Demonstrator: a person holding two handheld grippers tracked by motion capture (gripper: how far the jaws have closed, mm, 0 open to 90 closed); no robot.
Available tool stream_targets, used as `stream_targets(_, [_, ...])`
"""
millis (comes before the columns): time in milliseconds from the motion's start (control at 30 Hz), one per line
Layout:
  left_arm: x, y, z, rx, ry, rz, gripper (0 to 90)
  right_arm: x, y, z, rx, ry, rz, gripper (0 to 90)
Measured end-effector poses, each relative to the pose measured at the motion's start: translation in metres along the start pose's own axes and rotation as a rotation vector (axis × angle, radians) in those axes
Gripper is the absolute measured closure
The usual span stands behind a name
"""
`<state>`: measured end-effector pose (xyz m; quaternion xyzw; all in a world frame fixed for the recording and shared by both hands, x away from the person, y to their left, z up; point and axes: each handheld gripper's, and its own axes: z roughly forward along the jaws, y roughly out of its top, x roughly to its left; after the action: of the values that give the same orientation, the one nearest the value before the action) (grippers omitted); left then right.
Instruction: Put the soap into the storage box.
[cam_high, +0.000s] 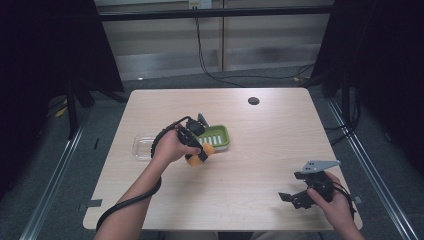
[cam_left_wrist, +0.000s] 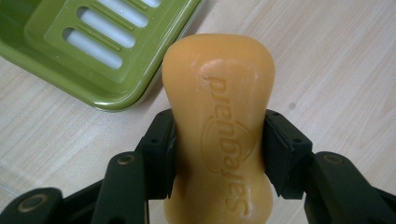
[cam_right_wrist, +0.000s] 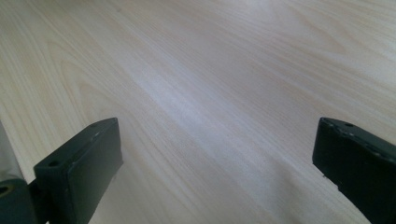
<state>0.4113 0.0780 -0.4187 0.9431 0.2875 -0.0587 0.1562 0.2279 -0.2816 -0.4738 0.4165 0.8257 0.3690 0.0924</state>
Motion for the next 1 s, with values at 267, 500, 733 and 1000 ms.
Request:
stream_targets(267, [0.001, 0.006, -0.006, 0.017, 0.009, 0.01, 50.0, 0.0, 0.0, 0.0, 0.0, 0.0, -0.001, 1.3])
stream_targets(500, [0.002, 0.011, -0.008, 0.021, 0.019, 0.02, 50.0, -0.001, 0.0, 0.0, 0.0, 0.0, -0.001, 1.4])
stream_targets(733, [0.005, 0.018, -0.012, 0.014, 0.023, 0.027, 50.0, 0.0, 0.0, -0.001, 0.0, -0.001, -0.001, 1.4])
stream_targets(1000, [0.009, 0.023, -0.013, 0.017, 0.013, 0.026, 49.9, -0.001, 0.0, -0.001, -0.004, -0.002, 0.0, 1.4])
